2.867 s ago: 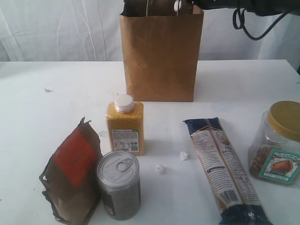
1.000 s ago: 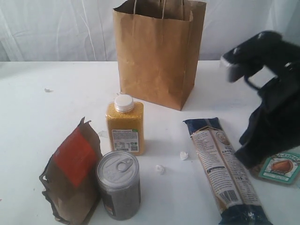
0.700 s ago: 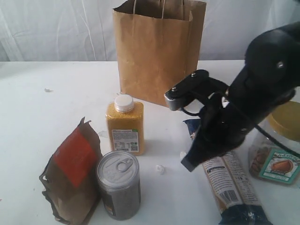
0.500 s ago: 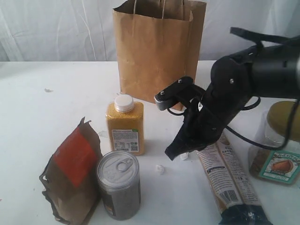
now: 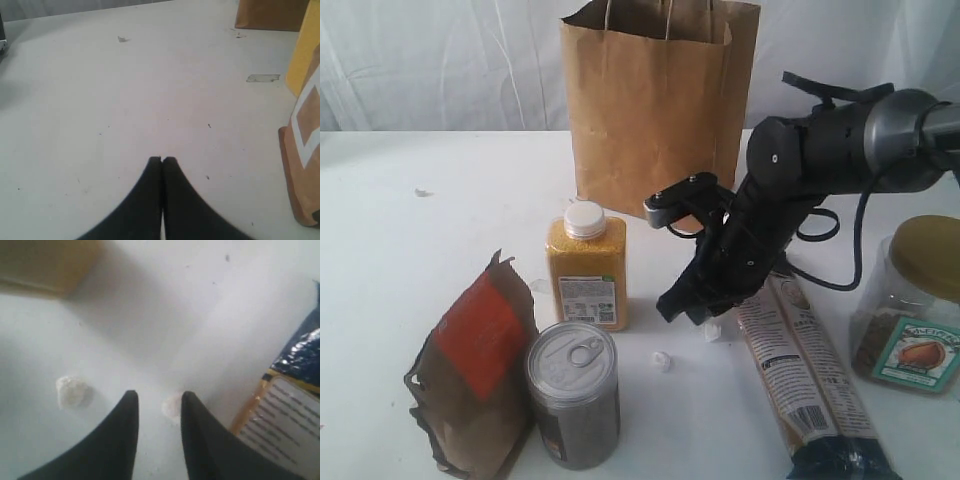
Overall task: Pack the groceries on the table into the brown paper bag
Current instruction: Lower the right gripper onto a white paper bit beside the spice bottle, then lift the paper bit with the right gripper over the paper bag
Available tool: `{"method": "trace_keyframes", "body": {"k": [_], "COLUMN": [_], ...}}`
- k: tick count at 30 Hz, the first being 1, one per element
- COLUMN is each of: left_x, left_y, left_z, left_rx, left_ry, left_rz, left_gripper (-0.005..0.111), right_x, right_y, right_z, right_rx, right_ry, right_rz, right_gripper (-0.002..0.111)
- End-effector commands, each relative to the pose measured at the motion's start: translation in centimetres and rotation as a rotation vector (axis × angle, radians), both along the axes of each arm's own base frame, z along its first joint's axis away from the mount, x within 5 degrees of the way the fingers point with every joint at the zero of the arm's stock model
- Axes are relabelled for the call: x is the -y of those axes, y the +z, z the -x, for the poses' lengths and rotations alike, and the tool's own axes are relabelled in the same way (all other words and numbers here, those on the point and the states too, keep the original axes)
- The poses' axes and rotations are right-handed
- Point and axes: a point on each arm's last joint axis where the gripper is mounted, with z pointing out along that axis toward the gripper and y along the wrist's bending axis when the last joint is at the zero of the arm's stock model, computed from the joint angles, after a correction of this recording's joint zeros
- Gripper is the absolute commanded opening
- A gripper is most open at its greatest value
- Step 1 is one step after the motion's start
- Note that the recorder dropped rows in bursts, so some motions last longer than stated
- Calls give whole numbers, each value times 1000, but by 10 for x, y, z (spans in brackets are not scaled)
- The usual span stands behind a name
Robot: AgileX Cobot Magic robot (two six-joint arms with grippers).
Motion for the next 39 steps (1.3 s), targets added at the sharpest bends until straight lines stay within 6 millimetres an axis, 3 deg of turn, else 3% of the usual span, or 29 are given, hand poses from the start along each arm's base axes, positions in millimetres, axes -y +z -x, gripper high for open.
{"method": "trace_keyframes", "body": {"k": [1, 13, 16, 18, 20, 22, 25, 28, 32, 36, 39], "left_x": [0, 0, 0, 0, 0, 0, 0, 0, 0, 0, 0], "left_y": [-1, -1, -1, -1, -1, -1, -1, -1, -1, -1, -1], "left_z": [0, 0, 0, 0, 0, 0, 0, 0, 0, 0, 0], "left_rx": [1, 1, 1, 1, 1, 1, 1, 1, 1, 1, 1], "left_ry": [-6, -6, -6, -6, -6, -6, -6, -6, -6, -6, -6], "left_rz": [0, 0, 0, 0, 0, 0, 0, 0, 0, 0, 0], "left_gripper": [0, 0, 0, 0, 0, 0, 0, 0, 0, 0, 0], "right_x": [0, 1, 1, 1, 0, -7, -22, -30, -25, -11, -1], "right_y": [-12, -21, -24, -24, -17, -3, 34, 72, 104, 145, 193], "right_z": [-3, -5, -3, -3, -4, -2, 9, 35, 69, 85, 82], "right_rx": [-15, -24, -50, -55, -55, -85, -108, -99, -72, 109, 425], "right_ry": [42, 18, 24, 32, 27, 9, 34, 122, 177, 67, -75], "right_rz": [23, 39, 50, 54, 42, -9, -113, -183, -208, -332, -538], "right_gripper": [29, 29, 17, 0, 0, 0, 0, 0, 0, 0, 0]}}
